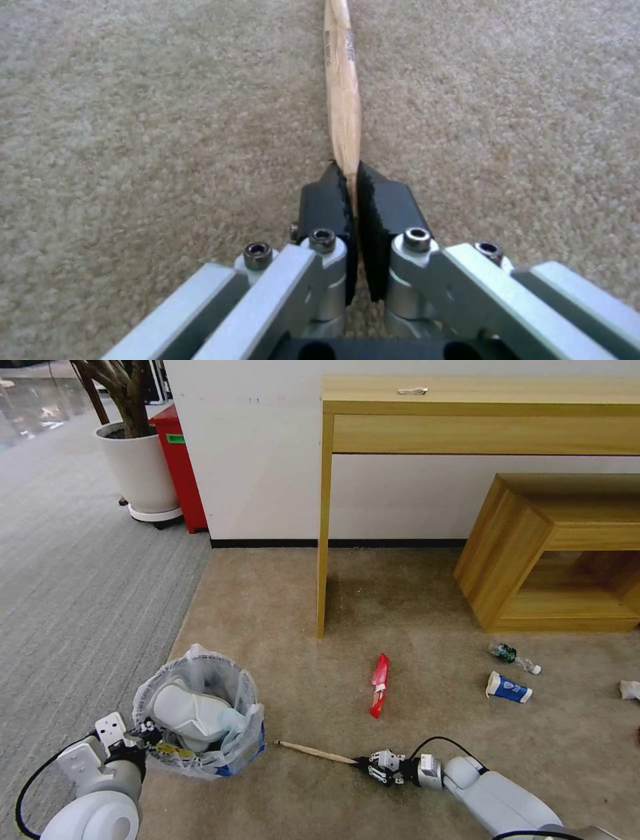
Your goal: Pick up the trash bin and place the garbage on the floor into it.
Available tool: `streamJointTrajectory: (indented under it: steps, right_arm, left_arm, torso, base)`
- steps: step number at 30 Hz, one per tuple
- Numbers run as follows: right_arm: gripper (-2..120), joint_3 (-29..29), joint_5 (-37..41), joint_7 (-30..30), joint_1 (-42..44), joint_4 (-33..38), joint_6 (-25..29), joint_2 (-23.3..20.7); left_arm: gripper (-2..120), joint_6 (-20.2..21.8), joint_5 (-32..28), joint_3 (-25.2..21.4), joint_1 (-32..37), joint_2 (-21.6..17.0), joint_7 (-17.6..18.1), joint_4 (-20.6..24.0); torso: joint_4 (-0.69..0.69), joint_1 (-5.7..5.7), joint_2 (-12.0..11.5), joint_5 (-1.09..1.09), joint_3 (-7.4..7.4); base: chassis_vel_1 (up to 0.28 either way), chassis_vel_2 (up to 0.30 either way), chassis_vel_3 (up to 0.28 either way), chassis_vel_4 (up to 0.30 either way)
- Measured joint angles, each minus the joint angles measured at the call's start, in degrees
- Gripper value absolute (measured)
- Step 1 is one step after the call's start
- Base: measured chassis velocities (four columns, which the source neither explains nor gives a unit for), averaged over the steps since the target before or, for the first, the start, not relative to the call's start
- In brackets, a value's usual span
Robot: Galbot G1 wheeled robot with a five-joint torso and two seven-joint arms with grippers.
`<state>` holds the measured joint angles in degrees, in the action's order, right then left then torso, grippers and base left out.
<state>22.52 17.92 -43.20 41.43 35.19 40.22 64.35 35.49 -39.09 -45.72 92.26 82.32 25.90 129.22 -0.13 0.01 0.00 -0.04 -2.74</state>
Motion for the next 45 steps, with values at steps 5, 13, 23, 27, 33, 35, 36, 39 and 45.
streamJointTrajectory:
  steps: [5, 13, 23, 27, 33, 35, 36, 39, 45]
  right_arm:
    - [0, -0.08, 0.1, -0.22, 0.11, -0.13, 0.23, 0.15]
    - [0, -1.44, 1.78, -0.7, 0.84, 1.83, 0.41, -0.95]
    - [0, -6.36, 5.88, 1.08, 5.17, 9.72, -0.72, -6.09]
    - [0, -8.09, 6.17, 1.25, 6.52, 11.49, -0.87, -7.47]
    - [0, -10.01, 6.73, 1.47, 7.91, 13.47, -1.05, -8.65]
    - [0, -10.96, 7.31, 1.55, 8.73, 14.76, -1.18, -9.39]
    - [0, -11.31, 7.45, 1.62, 8.98, 15.13, -1.19, -9.58]
    - [0, -12.89, 8.02, 1.71, 9.8, 16.35, -1.23, -10.22]
    - [0, -16.02, 9.3, 1.78, 11.16, 18.48, -1.38, -11.15]
  left_arm:
    - [0, -0.03, 0.01, 0.15, -0.04, 0.05, -0.01, -0.05]
    - [0, -0.05, 0.15, 0.38, -0.11, -0.25, -0.01, -0.87]
    - [0, -0.07, 0.88, 1.47, -0.39, -0.42, -0.09, -2.19]
    - [0, -0.15, 0.94, 1.68, -0.4, -0.54, -0.1, -2.32]
    - [0, -0.19, 1.07, 1.9, -0.38, -0.56, -0.14, -2.33]
    - [0, -0.2, 1.15, 1.92, -0.23, -0.65, -0.14, -2.34]
    - [0, -0.2, 1.19, 1.92, -0.16, -0.66, -0.14, -2.36]
    - [0, -0.21, 1.36, 2.06, 0.04, -0.68, -0.14, -2.45]
    - [0, -0.24, 1.51, 2.52, 0.08, -0.72, -0.17, -2.85]
  torso:
    - [0.0, 0.0, 0.0, 0.0, 0.0]
    - [0.01, 0.0, 0.0, 0.01, 0.0]
    - [0.0, 0.0, 0.0, 0.0, 0.0]
    - [0.0, 0.0, 0.0, 0.0, 0.0]
    - [0.0, 0.0, 0.0, 0.01, 0.0]
    - [0.0, 0.0, 0.0, 0.01, 0.0]
    - [0.0, 0.0, 0.0, 0.01, 0.0]
    - [0.0, 0.0, 0.0, 0.01, 0.0]
    - [0.0, 0.0, 0.0, 0.01, 0.0]
  base:
    - [0.0, 0.0, 0.0, 0.0]
    - [0.0, 0.0, 0.0, 0.0]
    - [0.0, 0.0, 0.0, 0.0]
    - [0.0, 0.0, 0.0, 0.0]
    - [0.0, 0.0, 0.0, 0.0]
    - [0.0, 0.0, 0.0, 0.0]
    - [0.0, 0.0, 0.0, 0.0]
    - [0.0, 0.0, 0.0, 0.0]
    - [0.0, 0.0, 0.0, 0.0]
